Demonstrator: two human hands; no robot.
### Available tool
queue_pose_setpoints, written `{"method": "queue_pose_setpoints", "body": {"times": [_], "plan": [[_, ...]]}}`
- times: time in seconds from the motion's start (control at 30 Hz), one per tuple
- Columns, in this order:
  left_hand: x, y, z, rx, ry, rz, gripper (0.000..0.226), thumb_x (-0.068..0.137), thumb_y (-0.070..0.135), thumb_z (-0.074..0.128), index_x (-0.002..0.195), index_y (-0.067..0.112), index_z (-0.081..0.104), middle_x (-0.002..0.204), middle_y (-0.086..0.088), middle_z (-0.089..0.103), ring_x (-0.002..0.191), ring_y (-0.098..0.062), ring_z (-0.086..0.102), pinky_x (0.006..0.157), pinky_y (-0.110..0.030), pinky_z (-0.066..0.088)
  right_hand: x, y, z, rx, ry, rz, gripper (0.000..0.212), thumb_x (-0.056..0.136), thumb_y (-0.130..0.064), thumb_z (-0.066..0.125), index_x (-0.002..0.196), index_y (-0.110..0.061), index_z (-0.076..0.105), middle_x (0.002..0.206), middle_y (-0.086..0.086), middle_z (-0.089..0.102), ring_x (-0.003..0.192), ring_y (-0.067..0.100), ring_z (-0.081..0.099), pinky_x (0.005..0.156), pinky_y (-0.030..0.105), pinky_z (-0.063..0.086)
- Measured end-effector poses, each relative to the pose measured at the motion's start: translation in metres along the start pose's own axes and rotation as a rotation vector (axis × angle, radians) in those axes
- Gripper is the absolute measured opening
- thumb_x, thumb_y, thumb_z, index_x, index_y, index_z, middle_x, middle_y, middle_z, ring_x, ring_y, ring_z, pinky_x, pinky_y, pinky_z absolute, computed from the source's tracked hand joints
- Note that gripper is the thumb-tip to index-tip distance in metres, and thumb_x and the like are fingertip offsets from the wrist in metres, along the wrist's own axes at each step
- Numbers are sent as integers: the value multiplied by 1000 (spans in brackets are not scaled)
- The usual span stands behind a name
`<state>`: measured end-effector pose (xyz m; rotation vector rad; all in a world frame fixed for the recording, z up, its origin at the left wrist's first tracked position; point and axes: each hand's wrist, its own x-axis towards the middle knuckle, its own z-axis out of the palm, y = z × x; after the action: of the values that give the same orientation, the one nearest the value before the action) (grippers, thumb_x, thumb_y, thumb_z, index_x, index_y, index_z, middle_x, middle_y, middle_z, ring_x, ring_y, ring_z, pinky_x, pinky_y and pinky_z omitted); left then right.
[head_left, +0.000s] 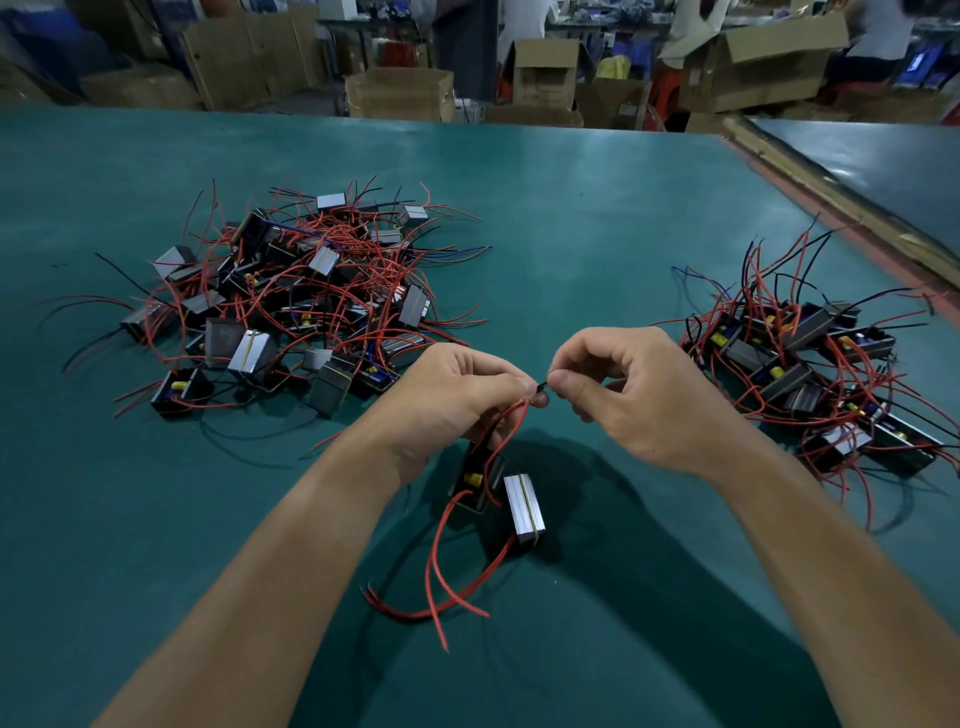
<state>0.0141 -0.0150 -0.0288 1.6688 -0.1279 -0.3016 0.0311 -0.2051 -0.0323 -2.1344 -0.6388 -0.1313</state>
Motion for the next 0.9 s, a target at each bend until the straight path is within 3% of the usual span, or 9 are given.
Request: {"method": "queue_pose_setpoints", "body": {"times": [0.17,0.33,0.4,0.53,0.73,0.9], "plan": [[1,-5,3,140,43,133,14,86,2,69,73,4,73,56,-2,64,49,-14,49,48,-19,40,0,-5,1,-22,-55,140,23,92,-13,64,69,-17,62,55,-6,58,53,12,53,59,34,49],[0,-11,6,424,94,349,9,81,15,71,73,12,76,62,-1,70,55,-8,60,56,-32,54,1,-11,0,429,-189,610,29,93,-8,58,64,-14,60,56,0,54,42,10,47,42,20,44],[0,-10,7,393,95,364,11,80,15,69,72,11,74,60,-1,68,54,-8,58,55,-32,52,1,-10,-5,521,-245,658,29,94,-11,58,66,-16,61,58,-1,55,43,8,47,41,18,44],[0,-5,7,274,115,260,23,87,2,66,65,11,69,49,6,60,42,-10,47,45,-19,38,0,-10,-4,445,-167,461,27,96,-8,60,69,-12,65,59,0,61,45,8,50,46,19,47],[0,0,3,9,87,13,18,91,3,60,74,3,68,47,1,54,39,-7,44,41,-16,38,0,-5,1,165,-7,118,17,87,-4,71,76,-17,70,60,-11,65,51,8,53,54,26,48],[1,2,2,-92,69,-121,23,90,5,62,68,9,69,48,-1,53,39,-7,46,42,-16,40,-3,-1,3,-57,61,-33,15,85,-14,75,78,-27,69,62,-24,61,49,2,52,52,8,37]]}}
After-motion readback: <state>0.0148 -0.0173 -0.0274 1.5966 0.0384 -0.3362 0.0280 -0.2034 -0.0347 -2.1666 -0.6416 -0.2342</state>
